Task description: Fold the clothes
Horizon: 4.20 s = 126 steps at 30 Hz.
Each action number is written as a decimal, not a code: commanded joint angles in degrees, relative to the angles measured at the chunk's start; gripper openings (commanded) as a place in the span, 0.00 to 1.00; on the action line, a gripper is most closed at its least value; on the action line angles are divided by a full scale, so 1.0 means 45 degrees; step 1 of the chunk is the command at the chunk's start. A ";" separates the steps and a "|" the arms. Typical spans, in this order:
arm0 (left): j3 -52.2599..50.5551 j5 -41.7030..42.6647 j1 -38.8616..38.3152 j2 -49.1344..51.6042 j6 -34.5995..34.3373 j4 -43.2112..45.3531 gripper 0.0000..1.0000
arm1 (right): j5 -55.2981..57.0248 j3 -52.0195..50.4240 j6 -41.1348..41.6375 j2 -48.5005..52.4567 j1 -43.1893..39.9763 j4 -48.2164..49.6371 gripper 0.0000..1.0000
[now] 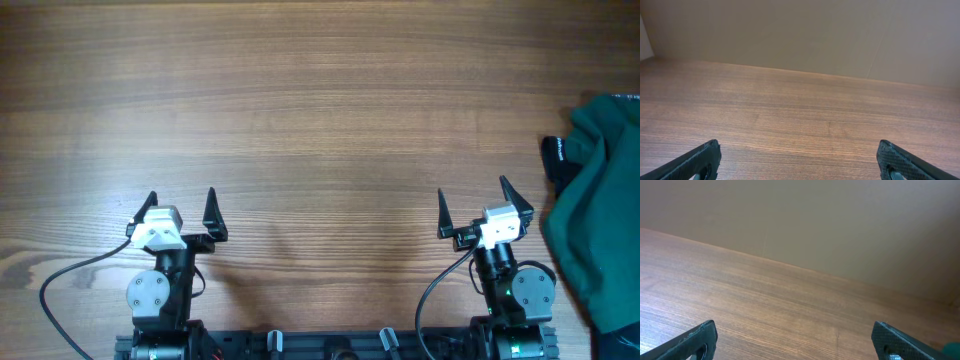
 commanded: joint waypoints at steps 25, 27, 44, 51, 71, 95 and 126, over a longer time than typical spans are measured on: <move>-0.0058 -0.0078 0.0073 -0.0078 0.0253 -0.0019 1.00 | -0.0015 -0.0015 -0.1409 -0.0029 -0.0039 0.0126 1.00; -0.0058 -0.0078 0.0073 -0.0078 0.0253 -0.0019 1.00 | -0.0092 -0.0015 -0.1394 -0.0029 -0.0039 0.0170 1.00; -0.0058 -0.0078 0.0073 -0.0078 0.0253 -0.0019 1.00 | 0.2035 1.0909 0.2589 0.6640 -0.0039 -0.4308 1.00; -0.0058 -0.0078 0.0073 -0.0078 0.0253 -0.0019 1.00 | 0.3677 1.9351 0.1977 1.5227 -0.0452 -1.2507 1.00; -0.0058 -0.0078 0.0073 -0.0078 0.0253 -0.0024 1.00 | -0.0287 2.0225 0.7305 1.8661 -1.1118 -1.4858 1.00; -0.0058 -0.0078 0.0073 -0.0078 0.0253 -0.0024 1.00 | 0.0223 1.4824 0.7261 1.8661 -1.7724 -1.2667 0.99; -0.0058 -0.0078 0.0073 -0.0078 0.0253 -0.0019 1.00 | -0.2346 1.3746 0.4250 2.2396 -2.0458 -0.9466 0.78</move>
